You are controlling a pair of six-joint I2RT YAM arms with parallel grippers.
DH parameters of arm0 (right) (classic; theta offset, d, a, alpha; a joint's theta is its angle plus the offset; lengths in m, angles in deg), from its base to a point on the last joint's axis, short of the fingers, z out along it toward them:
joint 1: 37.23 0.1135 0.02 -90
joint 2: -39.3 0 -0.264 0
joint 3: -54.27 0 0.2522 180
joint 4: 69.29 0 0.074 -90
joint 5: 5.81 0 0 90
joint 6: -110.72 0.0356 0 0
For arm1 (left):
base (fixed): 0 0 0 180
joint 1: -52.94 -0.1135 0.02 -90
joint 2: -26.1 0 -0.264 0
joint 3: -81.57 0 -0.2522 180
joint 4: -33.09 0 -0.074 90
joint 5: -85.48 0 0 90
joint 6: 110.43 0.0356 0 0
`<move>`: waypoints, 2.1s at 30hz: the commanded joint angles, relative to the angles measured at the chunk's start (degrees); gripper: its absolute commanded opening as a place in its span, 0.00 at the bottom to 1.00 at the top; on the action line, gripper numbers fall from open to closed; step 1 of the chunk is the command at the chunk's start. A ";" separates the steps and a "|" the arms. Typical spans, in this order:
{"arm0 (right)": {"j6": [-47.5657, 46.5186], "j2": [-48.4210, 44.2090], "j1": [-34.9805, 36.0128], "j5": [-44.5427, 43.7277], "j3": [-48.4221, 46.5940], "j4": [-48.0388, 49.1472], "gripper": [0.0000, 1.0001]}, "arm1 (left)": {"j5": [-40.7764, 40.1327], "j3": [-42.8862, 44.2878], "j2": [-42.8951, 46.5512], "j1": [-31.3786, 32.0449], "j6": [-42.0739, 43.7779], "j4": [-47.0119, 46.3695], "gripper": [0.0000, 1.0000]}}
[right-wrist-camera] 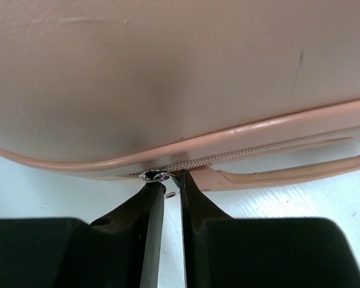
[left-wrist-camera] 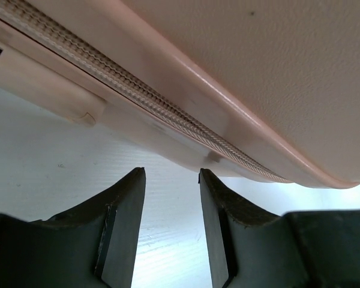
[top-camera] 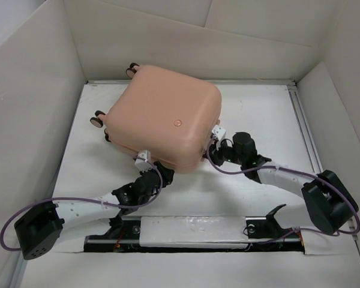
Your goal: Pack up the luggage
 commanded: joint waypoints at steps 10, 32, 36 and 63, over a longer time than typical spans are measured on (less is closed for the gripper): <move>10.97 -15.68 17.18 -14.08 8.36 2.44 0.00 | -2.95 6.13 -6.26 -0.19 1.64 -5.39 0.36; 6.59 -16.93 1.76 -10.93 1.34 -3.48 0.52 | 0.12 2.98 -3.28 -0.81 -0.46 -6.01 0.35; 0.88 -10.26 -4.14 2.93 -1.30 -3.46 0.53 | 1.18 1.83 -3.28 -0.81 -0.47 -6.54 0.33; -4.41 7.33 -9.86 28.09 -9.03 0.15 0.56 | 1.70 1.31 -1.52 -0.81 0.67 -5.57 0.33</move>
